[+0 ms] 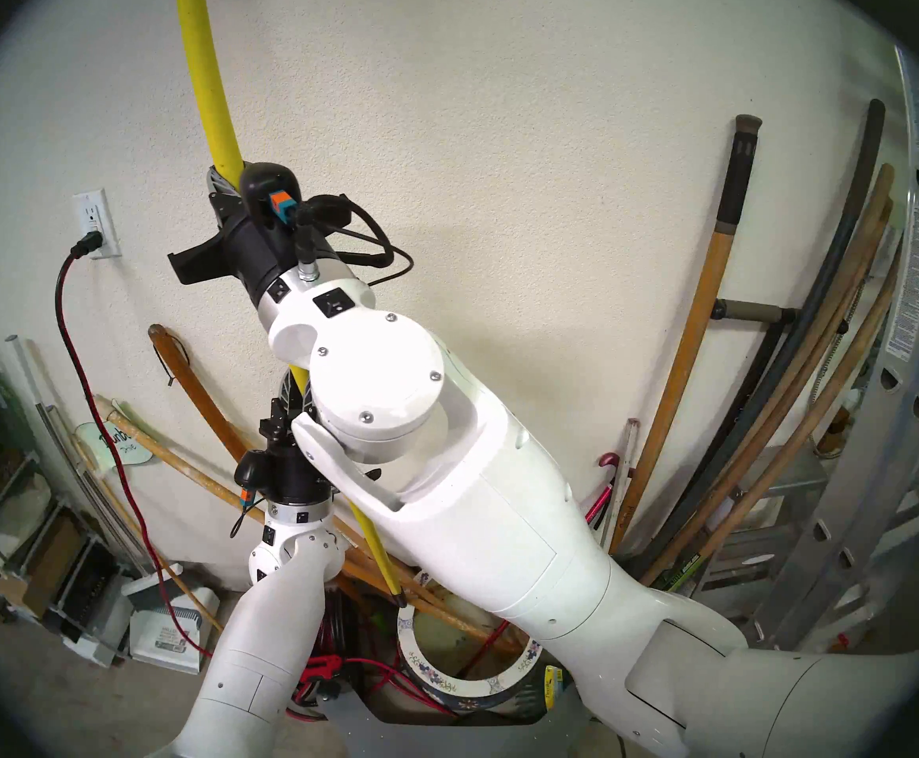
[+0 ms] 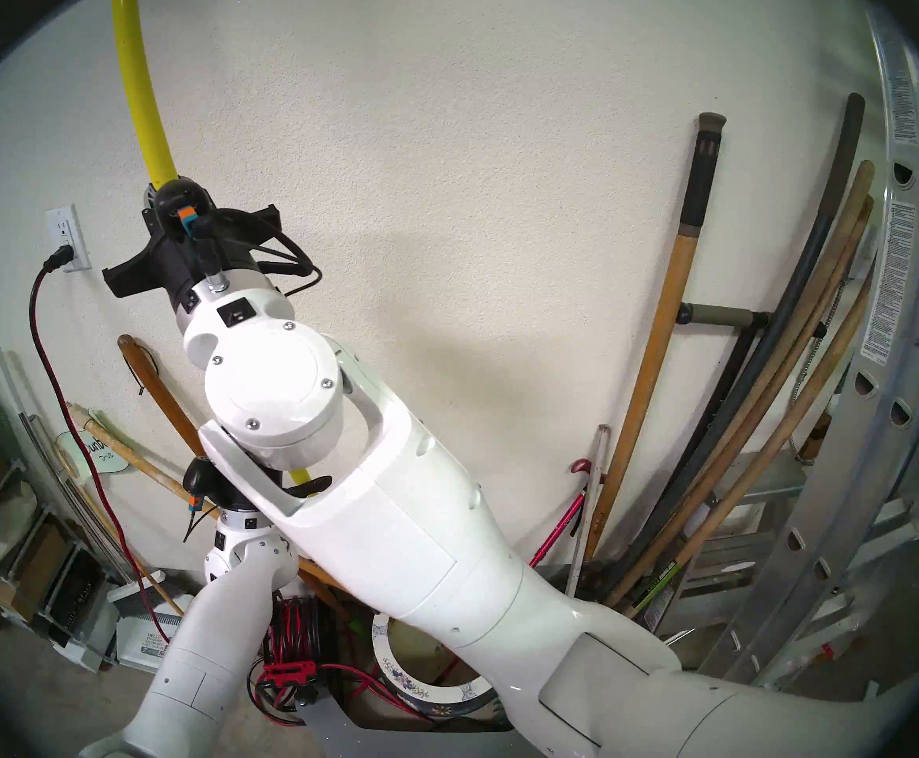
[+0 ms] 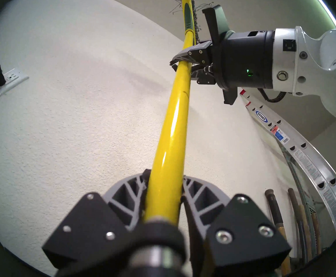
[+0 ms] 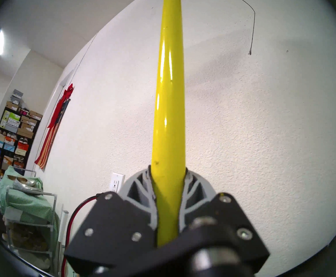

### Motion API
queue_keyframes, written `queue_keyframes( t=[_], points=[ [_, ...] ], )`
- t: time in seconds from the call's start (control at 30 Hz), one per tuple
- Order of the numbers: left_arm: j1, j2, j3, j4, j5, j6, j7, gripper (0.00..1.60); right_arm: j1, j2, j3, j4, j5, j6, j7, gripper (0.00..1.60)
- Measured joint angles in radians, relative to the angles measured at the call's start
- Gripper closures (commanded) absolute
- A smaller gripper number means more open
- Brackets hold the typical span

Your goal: Take wooden sticks or brooms out of the pot

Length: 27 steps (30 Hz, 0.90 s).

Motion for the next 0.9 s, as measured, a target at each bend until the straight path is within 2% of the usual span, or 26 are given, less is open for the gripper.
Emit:
queue_keyframes(
  t=[0.4,0.9],
  points=[
    [0.058,0.027,-0.049,-0.05,-0.013,0.004,0.0,1.6,0.0,-0.048,-0.047,0.037,0.005,0.003,-0.005,1.6],
    [0.186,0.077,-0.122,-0.089,-0.021,0.053,0.046,1.6,-0.042,-0.036,-0.113,0.045,0.027,0.003,-0.062,1.6]
  ],
)
